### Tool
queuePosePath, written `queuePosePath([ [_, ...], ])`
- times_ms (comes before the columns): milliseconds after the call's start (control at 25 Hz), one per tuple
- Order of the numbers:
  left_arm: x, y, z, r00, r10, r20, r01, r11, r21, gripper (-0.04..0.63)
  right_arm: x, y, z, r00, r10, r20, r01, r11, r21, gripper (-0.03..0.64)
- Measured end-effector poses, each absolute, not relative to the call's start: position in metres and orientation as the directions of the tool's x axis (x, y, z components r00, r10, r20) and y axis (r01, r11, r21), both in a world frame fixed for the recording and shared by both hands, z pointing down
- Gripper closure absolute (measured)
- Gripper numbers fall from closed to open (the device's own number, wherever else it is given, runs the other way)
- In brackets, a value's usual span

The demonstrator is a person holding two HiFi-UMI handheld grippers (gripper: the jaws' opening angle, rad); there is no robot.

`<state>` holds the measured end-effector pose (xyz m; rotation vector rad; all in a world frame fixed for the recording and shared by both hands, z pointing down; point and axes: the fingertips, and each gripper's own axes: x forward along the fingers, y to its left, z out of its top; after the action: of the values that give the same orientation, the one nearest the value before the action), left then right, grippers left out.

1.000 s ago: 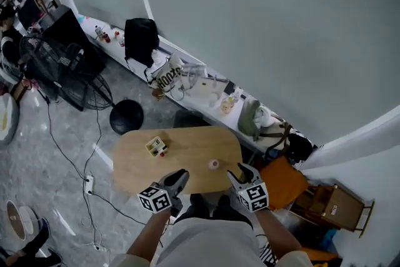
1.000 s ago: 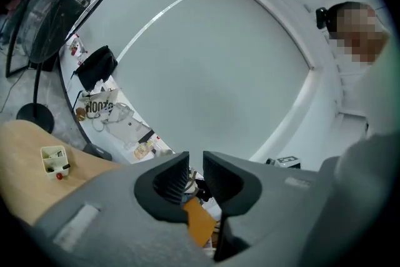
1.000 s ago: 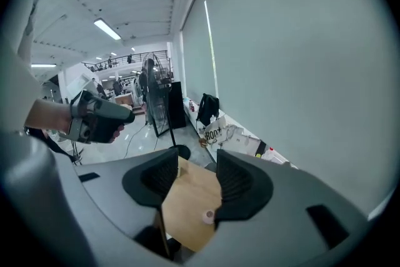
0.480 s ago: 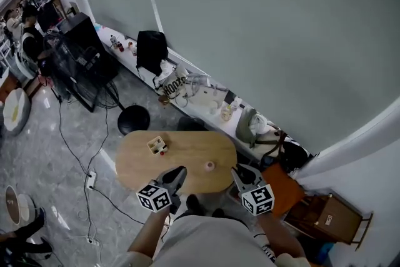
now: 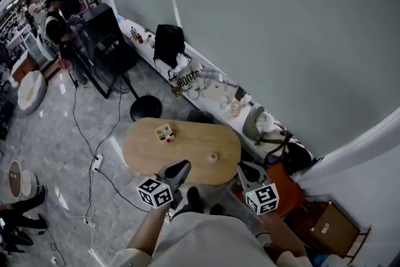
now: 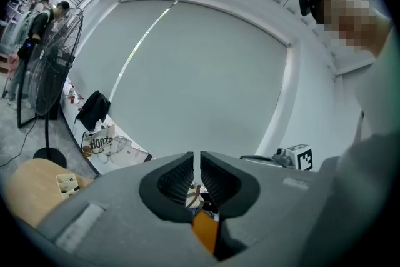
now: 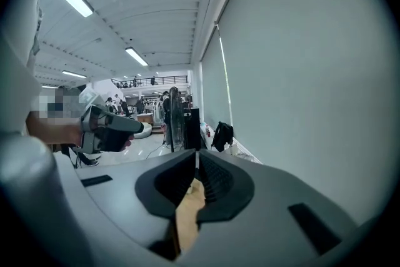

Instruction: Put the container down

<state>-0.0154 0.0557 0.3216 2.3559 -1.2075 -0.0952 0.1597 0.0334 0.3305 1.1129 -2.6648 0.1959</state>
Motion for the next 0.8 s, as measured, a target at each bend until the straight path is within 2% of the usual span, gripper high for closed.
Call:
queuePosePath([
  [360,-0.035,0.086,0.315,0.584,-0.8,0.138,-0.76,-0.479,0.439,0.558,0.141,0.05,0.324,-0.698,-0.667,0.261,-0.687,0.727,0.021,0.614],
  [800,-0.062,0.089,0.306,0.634,-0.762,0.134,-0.743,-0.551,0.379,0.56,0.115,0.063,0.299,-0.708,-0.67,0.223,-0.673,0.736,0.074,0.615],
])
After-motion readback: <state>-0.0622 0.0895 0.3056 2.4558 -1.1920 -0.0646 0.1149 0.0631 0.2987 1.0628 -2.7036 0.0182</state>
